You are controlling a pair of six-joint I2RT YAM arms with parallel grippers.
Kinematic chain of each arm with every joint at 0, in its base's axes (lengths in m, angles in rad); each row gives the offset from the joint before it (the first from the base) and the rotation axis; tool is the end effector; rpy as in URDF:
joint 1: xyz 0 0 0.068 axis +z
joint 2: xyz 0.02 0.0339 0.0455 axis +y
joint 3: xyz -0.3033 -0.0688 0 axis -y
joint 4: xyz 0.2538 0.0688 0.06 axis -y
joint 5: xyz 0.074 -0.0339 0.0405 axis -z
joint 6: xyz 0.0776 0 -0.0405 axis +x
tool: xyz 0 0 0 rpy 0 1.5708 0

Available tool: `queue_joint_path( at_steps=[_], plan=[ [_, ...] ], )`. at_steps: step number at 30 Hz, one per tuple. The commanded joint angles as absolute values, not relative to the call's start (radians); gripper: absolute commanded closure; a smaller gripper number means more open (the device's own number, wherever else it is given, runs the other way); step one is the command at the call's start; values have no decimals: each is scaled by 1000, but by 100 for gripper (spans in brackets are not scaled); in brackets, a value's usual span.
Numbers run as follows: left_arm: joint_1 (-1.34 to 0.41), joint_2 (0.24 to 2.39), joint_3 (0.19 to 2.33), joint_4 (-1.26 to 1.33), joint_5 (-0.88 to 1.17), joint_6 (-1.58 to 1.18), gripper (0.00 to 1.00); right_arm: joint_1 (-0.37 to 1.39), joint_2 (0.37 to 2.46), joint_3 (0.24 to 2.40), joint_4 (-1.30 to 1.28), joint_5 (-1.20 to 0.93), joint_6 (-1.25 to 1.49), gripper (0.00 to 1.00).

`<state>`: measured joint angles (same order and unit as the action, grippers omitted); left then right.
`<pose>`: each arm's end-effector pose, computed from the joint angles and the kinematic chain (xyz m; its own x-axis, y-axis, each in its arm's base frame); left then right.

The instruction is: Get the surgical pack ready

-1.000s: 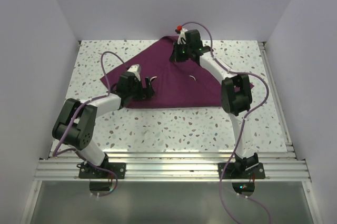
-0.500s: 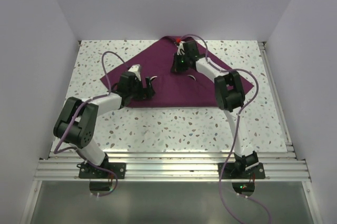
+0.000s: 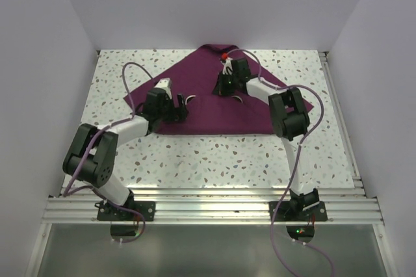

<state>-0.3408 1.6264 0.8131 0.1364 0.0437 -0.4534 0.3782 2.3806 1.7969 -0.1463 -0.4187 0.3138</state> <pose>0.3504 -0.1279 0.1782 -0.6910 -0.2192 -0.6888 0.0704 0.9279 -0.3660 0.5389 0.2481 0.1362 -0.7805 -0.0067 -0.6251 -0.3974 0.7772 0.4879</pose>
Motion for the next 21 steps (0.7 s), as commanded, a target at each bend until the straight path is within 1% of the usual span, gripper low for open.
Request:
queue_joint_path(
  at_steps=[1, 7, 9, 13, 18, 21],
  plan=[
    [-328, 1545, 827, 144, -35, -460, 2, 380, 2316, 1740, -189, -486, 307, 100],
    [-269, 1549, 885, 117, -9, -517, 0, 380, 2287, 1700, -190, -534, 301, 100],
    [-265, 1558, 925, 101, -34, -517, 0, 382, 2281, 1683, -186, -549, 299, 100],
    [-215, 1649, 1014, 3, -58, -525, 0, 385, 2260, 1651, -172, -561, 305, 100],
    [-137, 1645, 1005, 2, -80, -545, 0, 390, 2232, 1603, -161, -558, 302, 100],
    [-59, 1615, 979, -37, -112, -572, 0, 393, 2221, 1583, -147, -552, 308, 100]
  ],
)
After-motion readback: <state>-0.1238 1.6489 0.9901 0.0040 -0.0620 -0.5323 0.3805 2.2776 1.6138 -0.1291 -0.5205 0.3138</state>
